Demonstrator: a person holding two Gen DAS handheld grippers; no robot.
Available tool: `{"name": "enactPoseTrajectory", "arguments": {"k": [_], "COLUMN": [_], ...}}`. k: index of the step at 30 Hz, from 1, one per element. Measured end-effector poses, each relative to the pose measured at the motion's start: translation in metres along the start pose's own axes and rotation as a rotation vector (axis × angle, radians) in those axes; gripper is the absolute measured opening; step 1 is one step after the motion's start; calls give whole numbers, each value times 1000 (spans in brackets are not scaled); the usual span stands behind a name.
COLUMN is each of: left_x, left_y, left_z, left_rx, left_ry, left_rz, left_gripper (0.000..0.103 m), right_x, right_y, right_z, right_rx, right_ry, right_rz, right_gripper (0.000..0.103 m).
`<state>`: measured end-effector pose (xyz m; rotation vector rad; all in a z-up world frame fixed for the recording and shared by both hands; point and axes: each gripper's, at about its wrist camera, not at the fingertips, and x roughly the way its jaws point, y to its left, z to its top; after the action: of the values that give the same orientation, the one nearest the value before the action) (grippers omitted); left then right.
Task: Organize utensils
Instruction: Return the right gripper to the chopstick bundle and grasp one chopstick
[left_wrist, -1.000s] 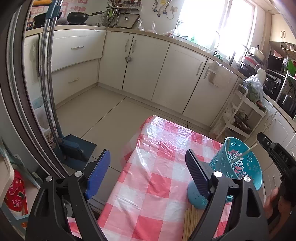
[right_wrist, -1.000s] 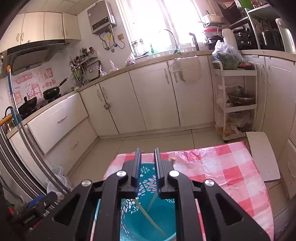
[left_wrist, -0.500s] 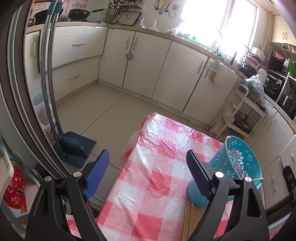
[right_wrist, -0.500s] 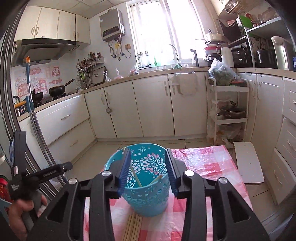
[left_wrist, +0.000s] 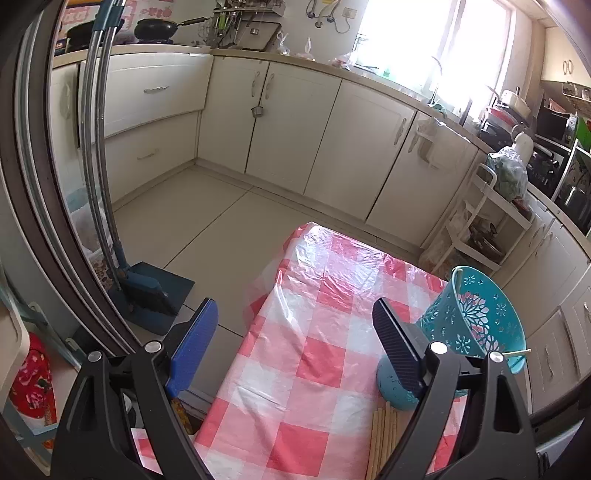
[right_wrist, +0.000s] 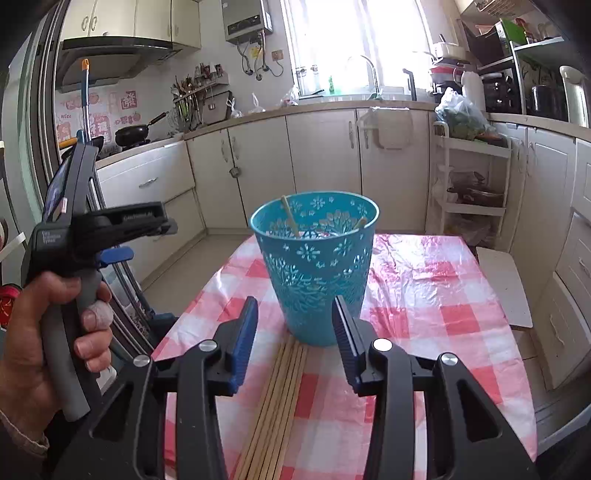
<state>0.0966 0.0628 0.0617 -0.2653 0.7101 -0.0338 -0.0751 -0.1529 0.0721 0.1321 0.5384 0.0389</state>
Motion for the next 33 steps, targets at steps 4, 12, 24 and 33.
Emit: {"name": "enactPoseTrajectory", "arguments": {"k": [4,12,24,33], "left_x": [0,-4,11,25], "left_y": [4,20,-7,-16], "left_z": [-6,-31,-71,-83], "left_rx": [41,96,221,273], "left_ry": [22,101,221,273], "left_rz": [10,46,31,40], "left_gripper": [82,82,82,82], "right_x": [5,38,78,94], "right_y": [4,-11,-18,-12], "right_z": [-18,-59,-74,-67], "right_rx": [6,84,107,30], "right_ry": [56,245,340,370], "right_rz": [25,37,24,-4], "right_gripper": [41,37,26,18]}}
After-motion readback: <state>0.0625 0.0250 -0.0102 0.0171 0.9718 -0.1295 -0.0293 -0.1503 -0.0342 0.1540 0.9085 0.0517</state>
